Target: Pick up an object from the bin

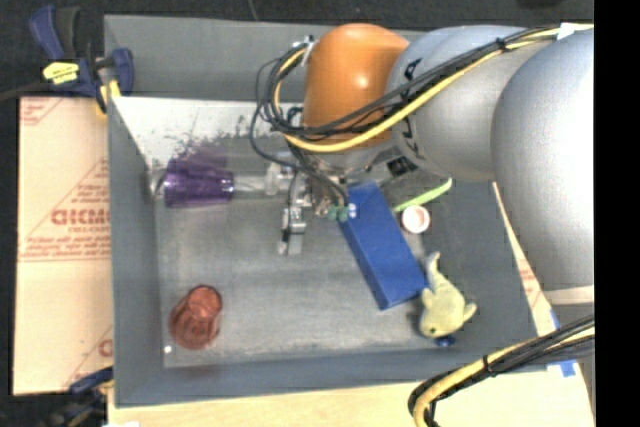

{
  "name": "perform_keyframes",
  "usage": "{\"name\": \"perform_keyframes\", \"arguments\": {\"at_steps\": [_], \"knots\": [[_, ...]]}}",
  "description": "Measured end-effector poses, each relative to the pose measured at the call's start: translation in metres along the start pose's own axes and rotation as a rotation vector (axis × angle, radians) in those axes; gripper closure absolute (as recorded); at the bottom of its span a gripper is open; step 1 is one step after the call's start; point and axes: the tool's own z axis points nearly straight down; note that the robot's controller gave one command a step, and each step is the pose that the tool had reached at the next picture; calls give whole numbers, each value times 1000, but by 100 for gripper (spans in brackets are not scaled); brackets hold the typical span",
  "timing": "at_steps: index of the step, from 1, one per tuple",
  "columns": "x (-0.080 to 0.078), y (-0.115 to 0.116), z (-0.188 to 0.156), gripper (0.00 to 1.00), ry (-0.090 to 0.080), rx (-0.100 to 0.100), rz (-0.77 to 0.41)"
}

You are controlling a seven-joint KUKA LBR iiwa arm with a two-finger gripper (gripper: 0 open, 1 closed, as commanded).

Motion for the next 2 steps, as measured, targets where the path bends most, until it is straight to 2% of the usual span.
{"name": "perform_keyframes", "arguments": {"at_steps": [1,2], "knots": [[-2,0,-4,0,-8,-1,2],[-36,58,66,0,-18,-4,124]]}}
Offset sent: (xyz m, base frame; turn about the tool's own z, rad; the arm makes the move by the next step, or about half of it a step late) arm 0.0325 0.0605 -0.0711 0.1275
